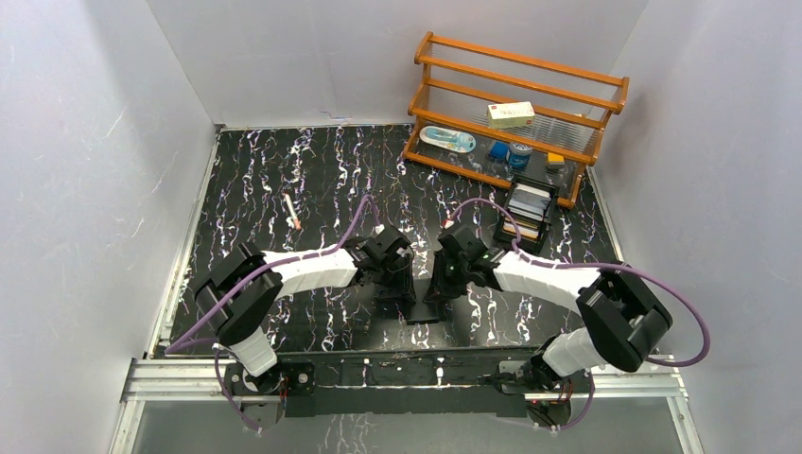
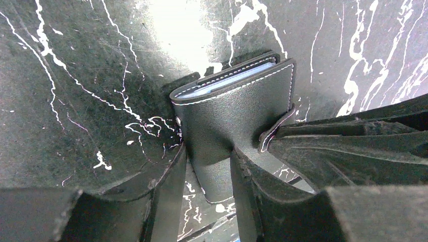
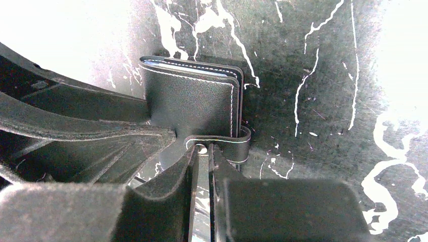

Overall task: Put the credit cards into the card holder
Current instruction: Press the snap button on the card holder.

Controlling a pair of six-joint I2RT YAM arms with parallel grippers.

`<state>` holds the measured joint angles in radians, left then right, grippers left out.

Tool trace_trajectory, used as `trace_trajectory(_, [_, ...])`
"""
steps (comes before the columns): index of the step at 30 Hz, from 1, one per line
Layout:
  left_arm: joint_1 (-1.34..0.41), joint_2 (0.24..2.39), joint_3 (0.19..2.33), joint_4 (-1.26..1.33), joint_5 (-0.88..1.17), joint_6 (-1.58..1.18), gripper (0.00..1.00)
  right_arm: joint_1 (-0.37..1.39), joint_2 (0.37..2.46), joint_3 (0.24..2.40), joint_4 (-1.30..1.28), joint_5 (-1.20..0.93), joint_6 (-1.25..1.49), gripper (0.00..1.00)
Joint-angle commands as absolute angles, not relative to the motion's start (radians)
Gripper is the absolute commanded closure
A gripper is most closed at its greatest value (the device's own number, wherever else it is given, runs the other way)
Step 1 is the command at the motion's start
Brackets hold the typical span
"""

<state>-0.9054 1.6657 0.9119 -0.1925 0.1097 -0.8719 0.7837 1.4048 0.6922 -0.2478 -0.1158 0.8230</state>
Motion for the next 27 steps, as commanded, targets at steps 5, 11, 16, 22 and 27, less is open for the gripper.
trace_trajectory(5, [-0.907,1.632,0.833,-0.157,0.118,-0.911,0.66,0.868,1.538,0.757,-0.408,0.077,0.803,0.80])
trace_trajectory(11, [-0.907,1.580,0.810,-0.189,0.088,-0.920,0.68,0.893,1.640,0.749,-0.411,0.097,0.818,0.83])
trace_trajectory(16, [-0.907,1.518,0.764,-0.198,0.065,-0.936,0.70,0.897,1.703,0.787,-0.469,0.135,0.803,0.85])
trace_trajectory(22, [-0.905,1.476,0.756,-0.213,0.037,-0.943,0.70,0.897,1.734,0.824,-0.564,0.157,0.776,0.85])
trace_trajectory(27, [-0.898,1.437,0.788,-0.258,0.004,-0.916,0.67,0.897,1.747,0.885,-0.552,0.156,0.753,0.86])
